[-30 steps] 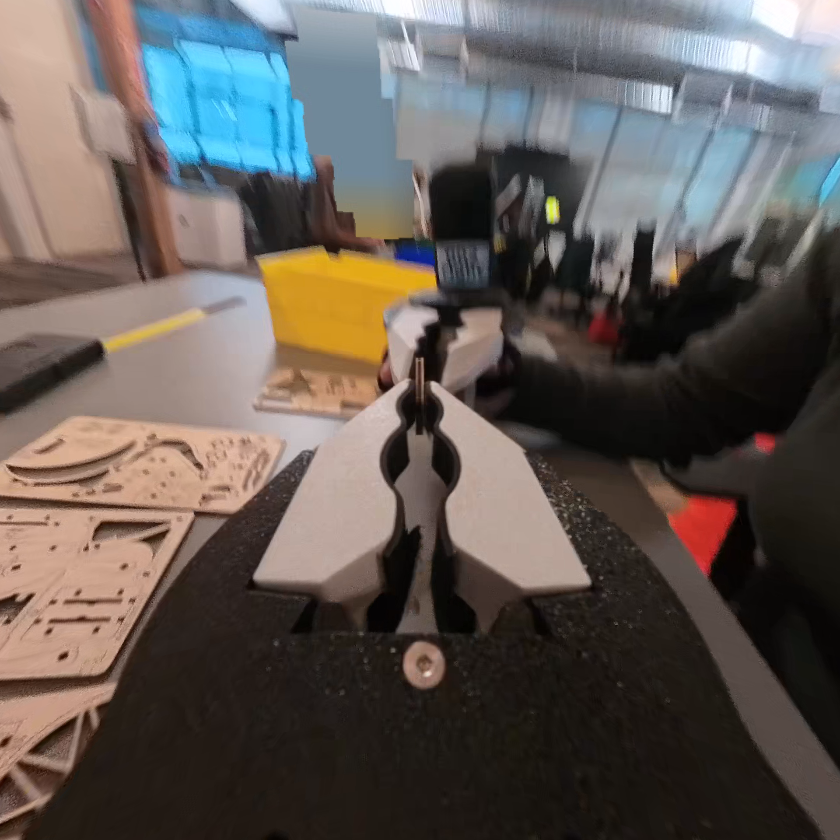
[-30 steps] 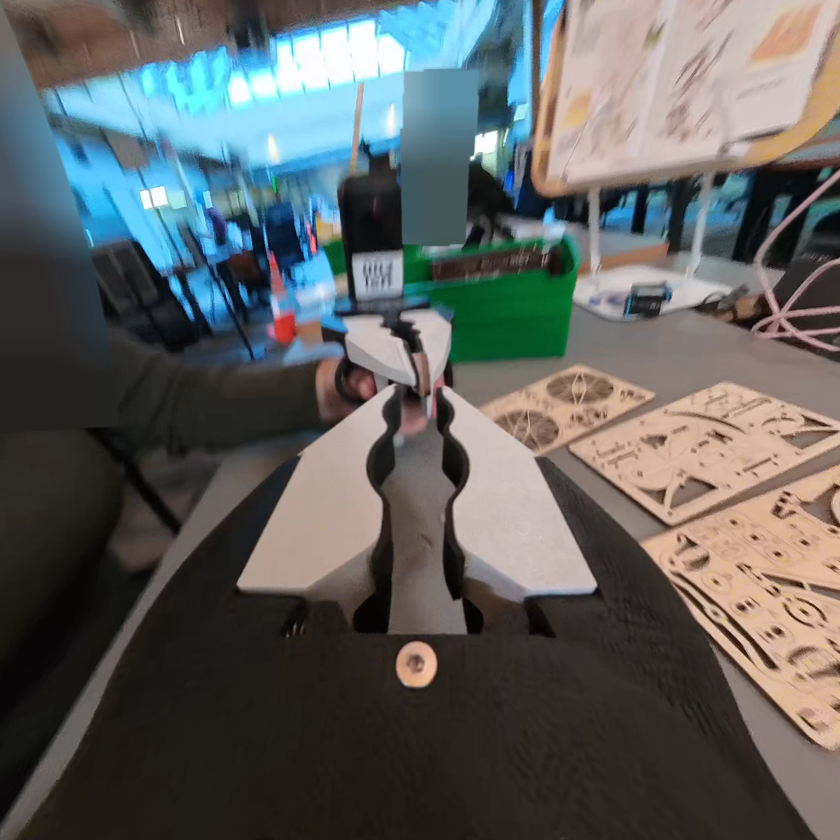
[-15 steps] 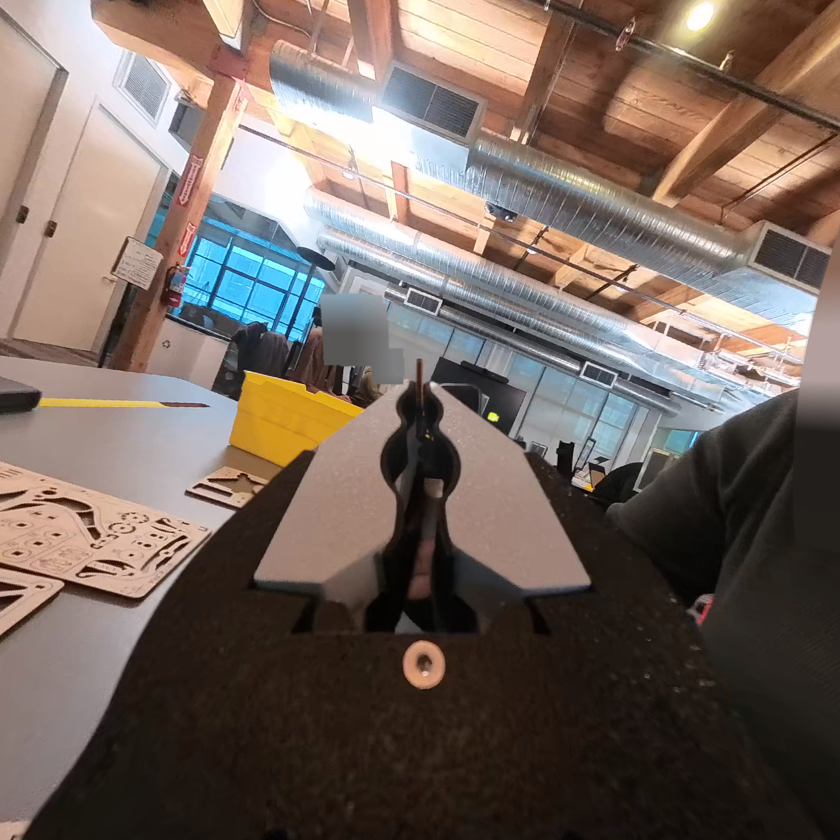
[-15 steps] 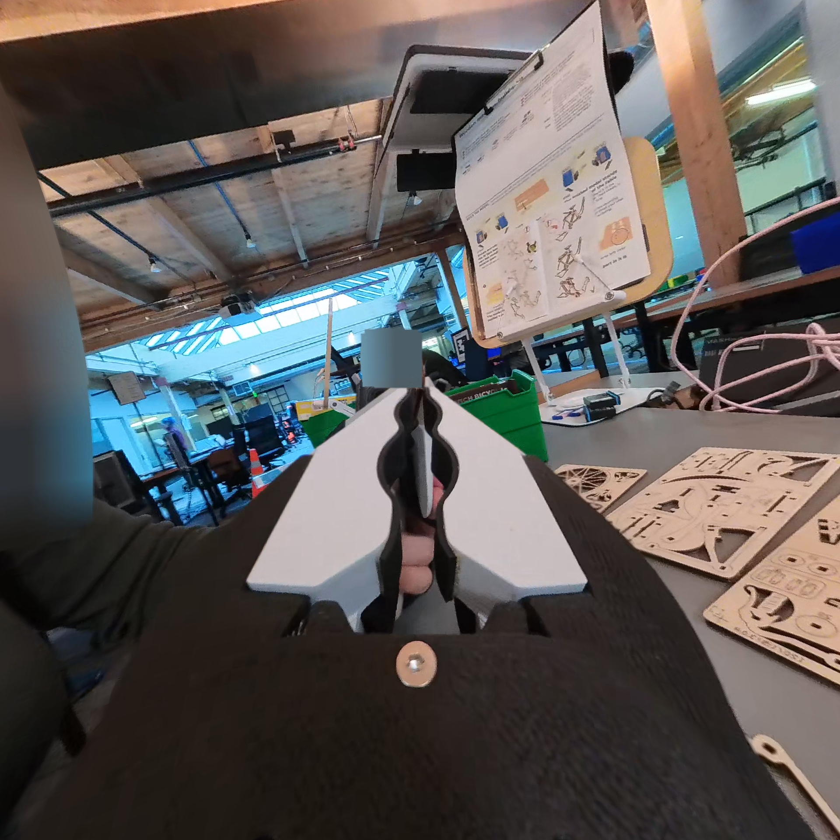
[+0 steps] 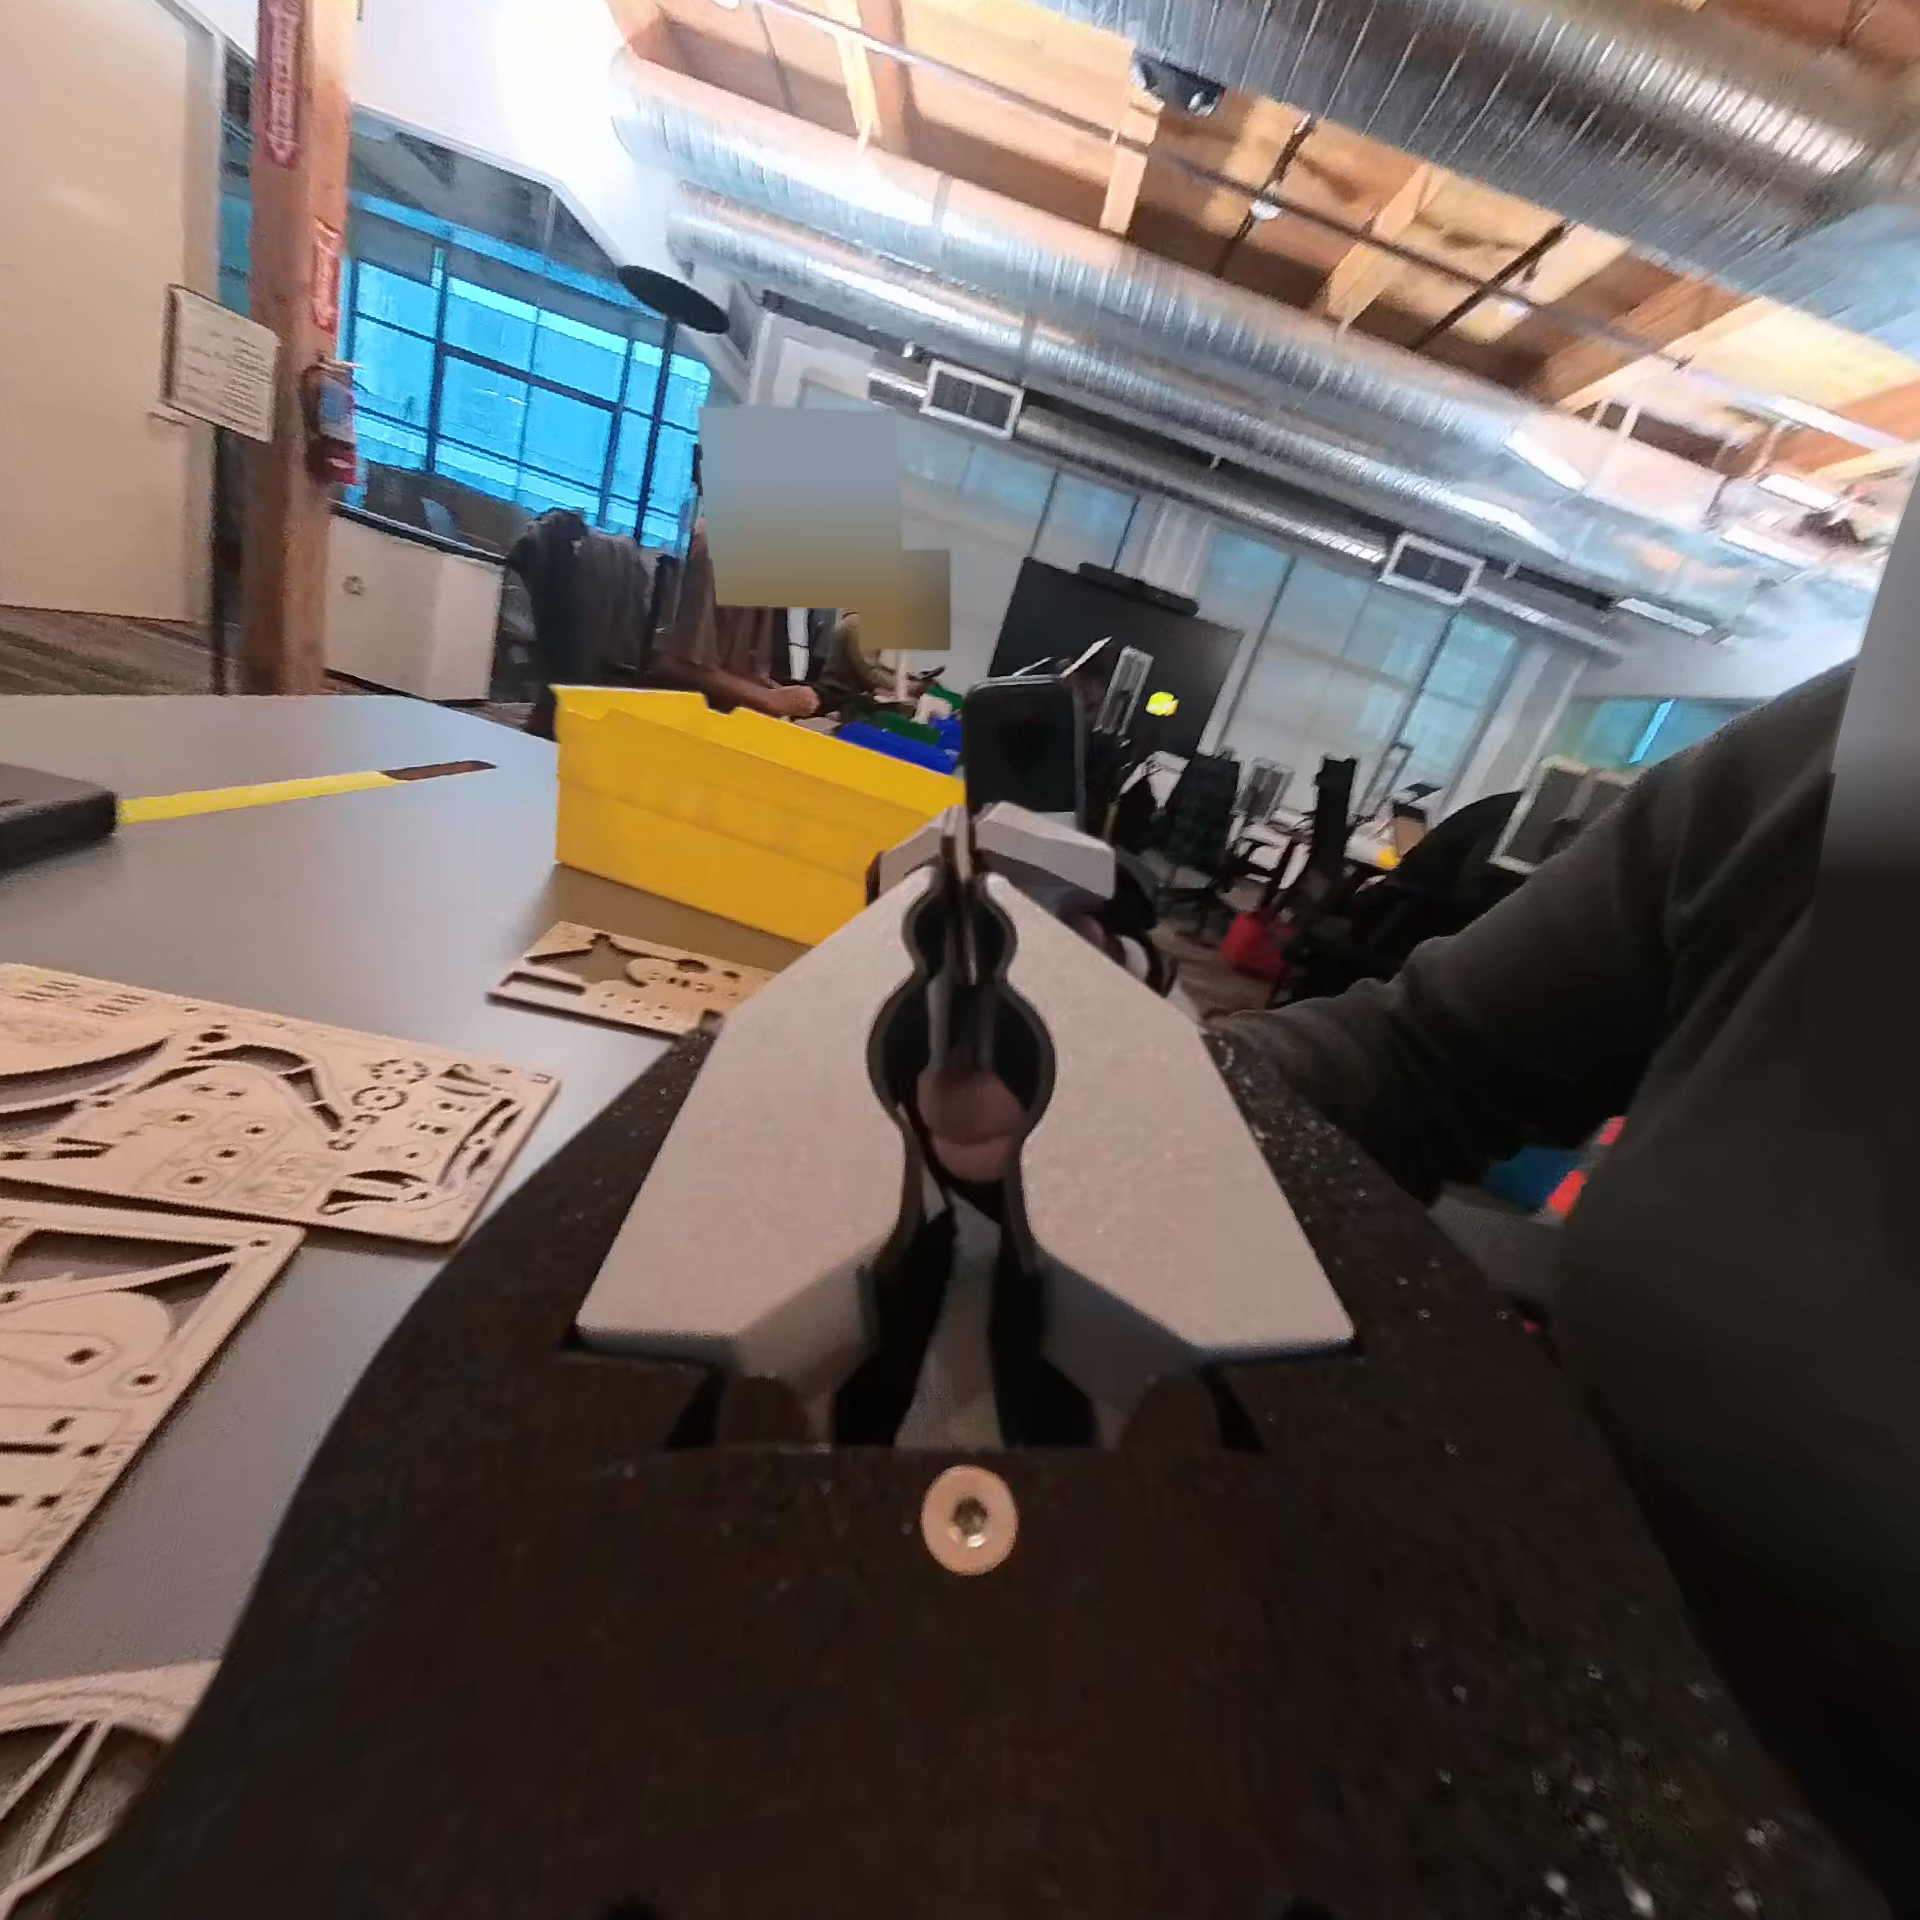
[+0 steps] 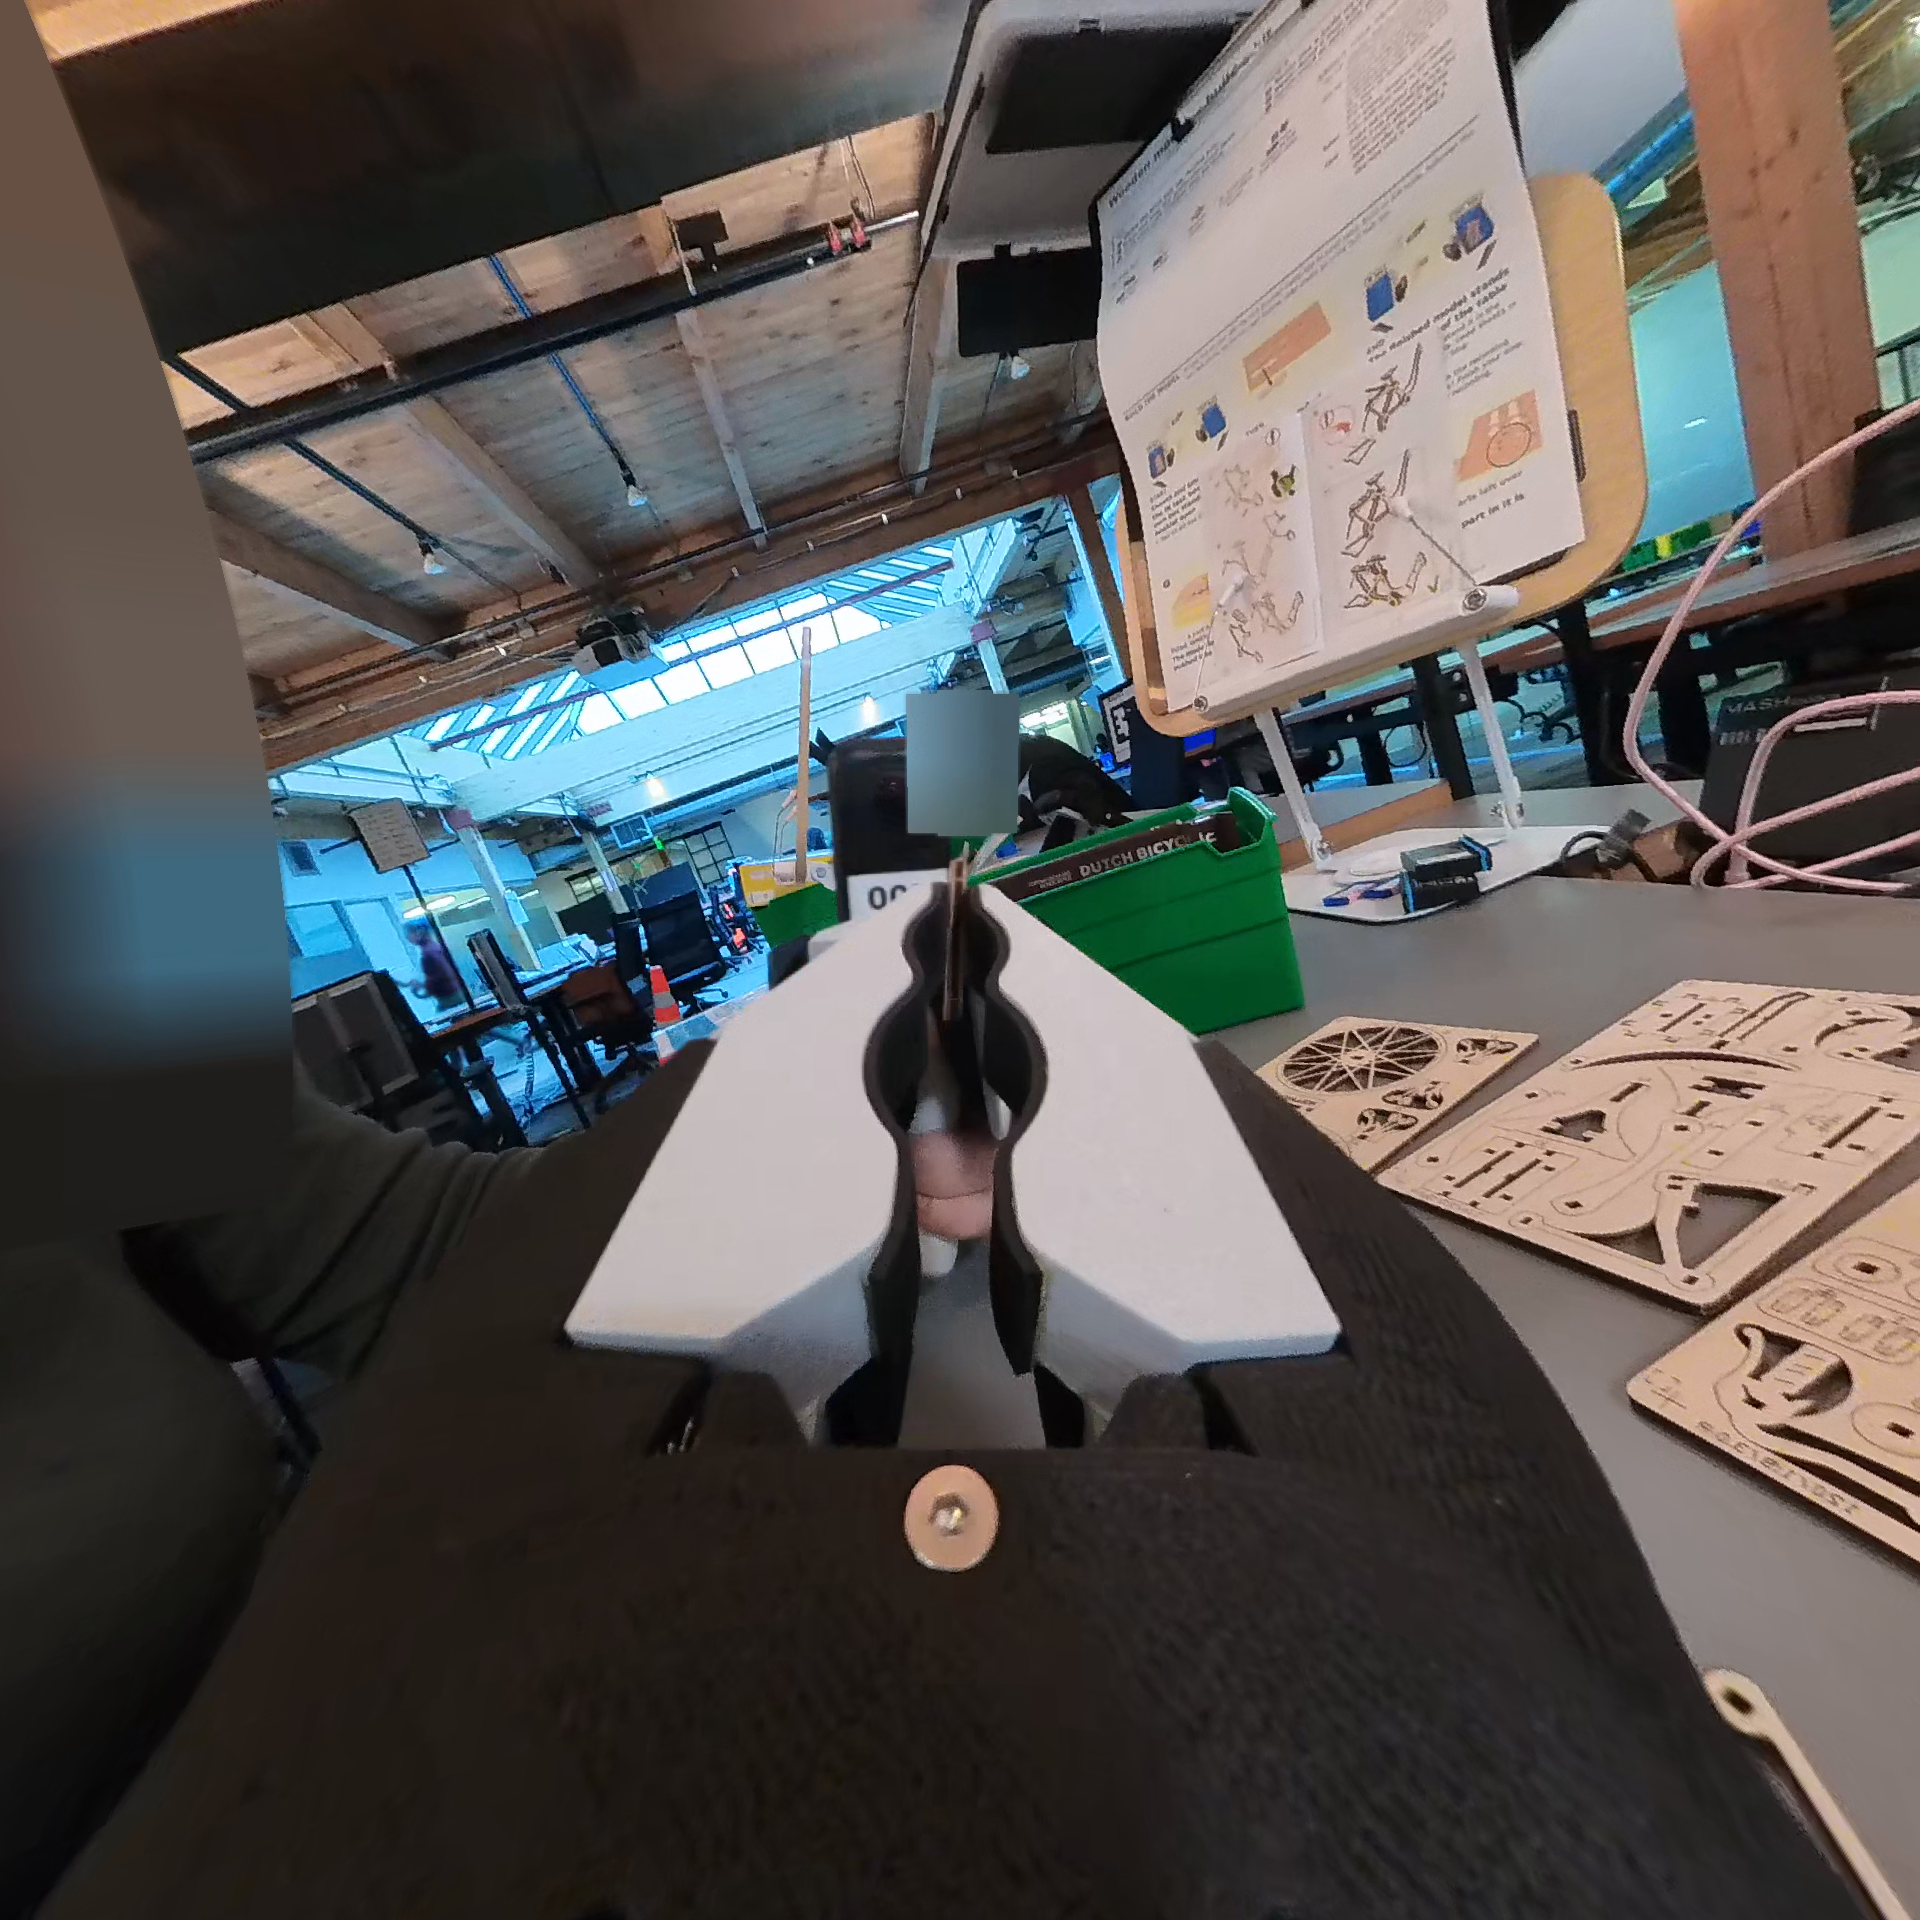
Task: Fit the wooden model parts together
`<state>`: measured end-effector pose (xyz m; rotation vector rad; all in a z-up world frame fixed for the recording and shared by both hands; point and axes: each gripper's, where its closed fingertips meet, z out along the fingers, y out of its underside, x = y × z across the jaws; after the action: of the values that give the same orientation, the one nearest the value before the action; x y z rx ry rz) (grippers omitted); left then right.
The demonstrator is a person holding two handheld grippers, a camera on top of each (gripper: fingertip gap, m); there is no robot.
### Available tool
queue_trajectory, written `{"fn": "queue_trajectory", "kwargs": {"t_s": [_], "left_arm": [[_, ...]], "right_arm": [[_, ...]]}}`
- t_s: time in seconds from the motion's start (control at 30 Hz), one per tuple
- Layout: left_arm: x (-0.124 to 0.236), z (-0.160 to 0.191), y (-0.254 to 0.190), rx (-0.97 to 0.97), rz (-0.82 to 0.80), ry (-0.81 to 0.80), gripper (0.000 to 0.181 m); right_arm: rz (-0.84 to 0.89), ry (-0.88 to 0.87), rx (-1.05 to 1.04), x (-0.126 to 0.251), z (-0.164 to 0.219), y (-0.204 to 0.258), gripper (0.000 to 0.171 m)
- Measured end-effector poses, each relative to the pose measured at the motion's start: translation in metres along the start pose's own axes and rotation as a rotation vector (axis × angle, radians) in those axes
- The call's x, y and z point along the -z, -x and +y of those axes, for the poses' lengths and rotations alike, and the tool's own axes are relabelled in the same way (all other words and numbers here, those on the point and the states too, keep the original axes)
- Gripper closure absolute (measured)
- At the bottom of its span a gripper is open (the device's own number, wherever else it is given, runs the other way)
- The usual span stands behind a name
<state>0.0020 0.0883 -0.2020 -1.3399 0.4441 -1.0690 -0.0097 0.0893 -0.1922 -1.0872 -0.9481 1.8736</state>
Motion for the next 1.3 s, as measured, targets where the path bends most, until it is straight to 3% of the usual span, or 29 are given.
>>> {"fn": "queue_trajectory", "kwargs": {"t_s": [0.17,0.27,0.37,0.43,0.63,0.77,0.83,1.0,1.13,1.3], "left_arm": [[-0.007,0.007,-0.001,0.001,-0.016,0.016,0.156],[-0.010,0.004,-0.008,0.040,0.024,-0.052,0.161],[-0.010,0.003,-0.005,0.024,-0.001,-0.092,0.181],[-0.010,0.005,-0.002,-0.008,-0.028,-0.069,0.181],[-0.008,0.010,0.007,-0.222,-0.159,0.045,0.181],[-0.006,0.010,0.011,-0.542,-0.290,0.173,0.180],[-0.007,0.009,0.008,-0.605,-0.312,0.196,0.180],[-0.008,0.010,-0.004,-0.540,-0.208,0.192,0.180],[-0.015,0.015,-0.017,-0.468,-0.117,0.172,0.180],[-0.017,0.014,-0.008,-0.308,-0.133,0.088,0.181]], "right_arm": [[-0.005,-0.027,-0.028,0.003,-0.006,-0.002,0.171],[-0.017,-0.025,-0.032,0.002,-0.004,0.000,0.171],[-0.034,-0.019,-0.022,0.001,-0.004,0.003,0.170],[-0.019,0.002,0.009,0.002,-0.002,0.000,0.170],[0.053,0.090,0.162,0.003,0.002,-0.006,0.171],[0.071,0.117,0.210,0.003,0.002,-0.006,0.170],[0.063,0.110,0.229,0.004,0.001,-0.004,0.168],[0.002,0.104,0.202,0.006,-0.001,0.003,0.154],[-0.141,0.081,0.146,0.003,0.000,0.026,0.167],[-0.067,0.089,0.143,0.003,0.001,0.012,0.167]]}}
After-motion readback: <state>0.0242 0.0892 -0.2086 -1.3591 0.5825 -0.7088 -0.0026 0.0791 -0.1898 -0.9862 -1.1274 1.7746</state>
